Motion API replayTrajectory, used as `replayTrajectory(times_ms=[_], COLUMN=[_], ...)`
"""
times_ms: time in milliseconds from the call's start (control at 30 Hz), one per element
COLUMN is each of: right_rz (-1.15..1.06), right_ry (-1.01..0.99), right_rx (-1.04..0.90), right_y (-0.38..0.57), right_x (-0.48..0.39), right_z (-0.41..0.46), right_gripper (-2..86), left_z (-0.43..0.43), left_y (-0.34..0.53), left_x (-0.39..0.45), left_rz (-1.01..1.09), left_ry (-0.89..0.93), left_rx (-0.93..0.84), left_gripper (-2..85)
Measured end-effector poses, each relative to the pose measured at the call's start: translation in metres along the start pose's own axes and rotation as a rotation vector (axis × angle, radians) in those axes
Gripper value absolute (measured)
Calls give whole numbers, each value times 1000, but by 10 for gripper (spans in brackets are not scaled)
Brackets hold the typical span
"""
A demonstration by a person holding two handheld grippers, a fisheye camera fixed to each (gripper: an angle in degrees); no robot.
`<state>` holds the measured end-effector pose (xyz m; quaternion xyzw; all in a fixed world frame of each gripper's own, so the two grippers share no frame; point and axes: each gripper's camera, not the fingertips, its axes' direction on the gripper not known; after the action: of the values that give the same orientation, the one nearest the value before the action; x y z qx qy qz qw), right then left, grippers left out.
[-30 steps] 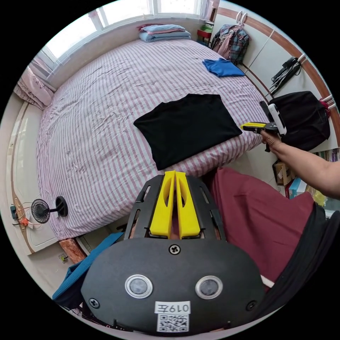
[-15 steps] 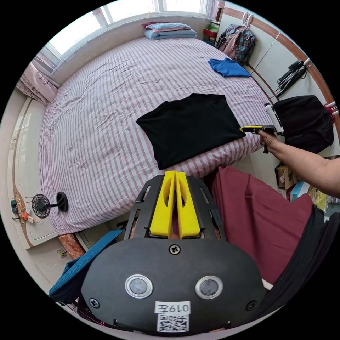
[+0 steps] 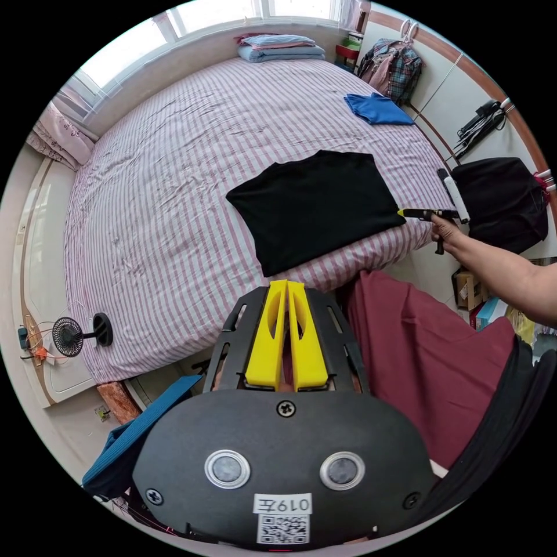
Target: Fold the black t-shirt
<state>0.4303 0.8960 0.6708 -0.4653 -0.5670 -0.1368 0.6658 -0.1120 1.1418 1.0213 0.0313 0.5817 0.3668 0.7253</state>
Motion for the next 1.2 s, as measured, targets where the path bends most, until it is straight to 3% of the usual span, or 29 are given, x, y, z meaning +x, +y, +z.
replayTrajectory(times_ms=[200,300,567,733,867,1067,1200], right_rz=[-18,-17,28,-145,-178,-124,-153], right_ry=[-49,-57,29,184,239,259,298], right_rx=[-18,-33,-59,-80,-60,-84,-96], right_y=[3,-4,-23,-44,-46,-41,-38], right_x=[7,5,-5,-56,-82,-106,-125], right_z=[-14,-16,-33,-58,-82,-122,-139], right_gripper=[56,12,-4,23,74,41,14], left_z=[-7,-9,-4,8,26,80,111], left_y=[-13,-22,-47,-57,-69,-96,-115], left_x=[-48,-73,-158,-218,-273,-349,-381], left_rz=[-28,-36,-79,-156,-201,-319,-322], left_ry=[10,24,12,34,109,351,398], left_rx=[-8,-15,-33,-44,-24,-10,-50], left_gripper=[7,7,6,7,11,27,63])
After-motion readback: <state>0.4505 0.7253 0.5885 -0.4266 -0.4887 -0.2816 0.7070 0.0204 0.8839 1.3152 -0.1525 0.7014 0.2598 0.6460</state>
